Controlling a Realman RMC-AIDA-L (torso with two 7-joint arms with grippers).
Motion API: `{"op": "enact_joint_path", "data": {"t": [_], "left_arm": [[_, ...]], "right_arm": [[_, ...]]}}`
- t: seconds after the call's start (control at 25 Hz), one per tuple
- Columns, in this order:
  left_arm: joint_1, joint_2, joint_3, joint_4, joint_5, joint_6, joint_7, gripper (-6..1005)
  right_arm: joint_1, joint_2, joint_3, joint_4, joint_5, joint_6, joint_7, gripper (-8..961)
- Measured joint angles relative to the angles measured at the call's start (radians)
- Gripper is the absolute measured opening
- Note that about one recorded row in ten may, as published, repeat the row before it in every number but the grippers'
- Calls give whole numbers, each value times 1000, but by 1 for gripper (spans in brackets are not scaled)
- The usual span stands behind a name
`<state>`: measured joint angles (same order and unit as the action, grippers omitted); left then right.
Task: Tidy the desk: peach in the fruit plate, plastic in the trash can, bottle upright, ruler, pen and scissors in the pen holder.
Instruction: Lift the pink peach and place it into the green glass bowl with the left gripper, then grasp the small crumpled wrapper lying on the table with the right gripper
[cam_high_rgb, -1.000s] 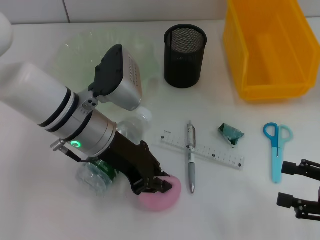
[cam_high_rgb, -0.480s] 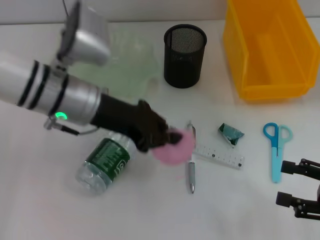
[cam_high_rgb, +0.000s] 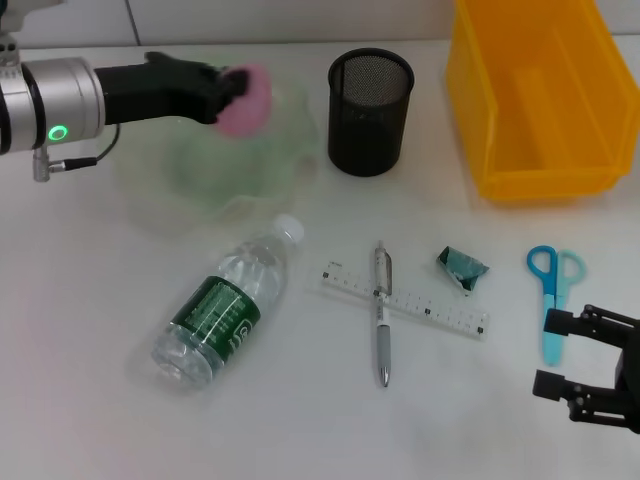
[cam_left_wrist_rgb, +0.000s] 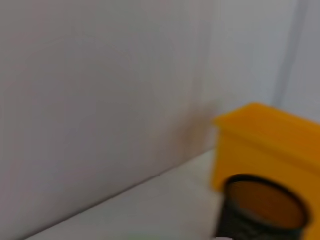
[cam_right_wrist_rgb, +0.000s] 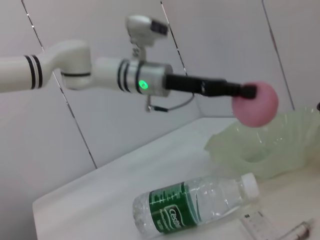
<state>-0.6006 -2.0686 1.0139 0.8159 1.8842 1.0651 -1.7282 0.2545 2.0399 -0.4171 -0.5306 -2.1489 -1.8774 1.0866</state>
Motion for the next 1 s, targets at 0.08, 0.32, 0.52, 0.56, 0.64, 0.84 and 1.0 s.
{"op": "enact_joint_path", "data": {"t": [0.08, 0.32, 0.52, 0.56, 0.64, 0.84, 1.0], "left_arm": [[-17, 2, -3, -64, -2, -96, 2, 57], [-36, -1, -1, -130, -7, -197, -8, 146], [-18, -1, -2, -120, -43, -161, -2, 253], [-11, 0, -3, -115, -54, -140, 3, 283], [9, 0, -6, -96, -84, -95, 18, 345], [89, 5, -10, -46, -187, -10, 58, 667], [141, 25, -30, -36, -254, 221, 107, 752]], "right_arm": [[6, 5, 0, 0, 0, 0, 0, 815], [23, 13, -7, 1, 0, 4, -1, 815], [32, 17, -8, 1, 0, 3, 0, 814], [33, 18, -9, 1, 1, 2, 1, 814], [34, 19, -9, 1, 1, -1, 3, 814], [46, 22, -7, 1, 2, -3, 6, 814], [59, 22, 2, -3, 8, 0, 23, 814]]}}
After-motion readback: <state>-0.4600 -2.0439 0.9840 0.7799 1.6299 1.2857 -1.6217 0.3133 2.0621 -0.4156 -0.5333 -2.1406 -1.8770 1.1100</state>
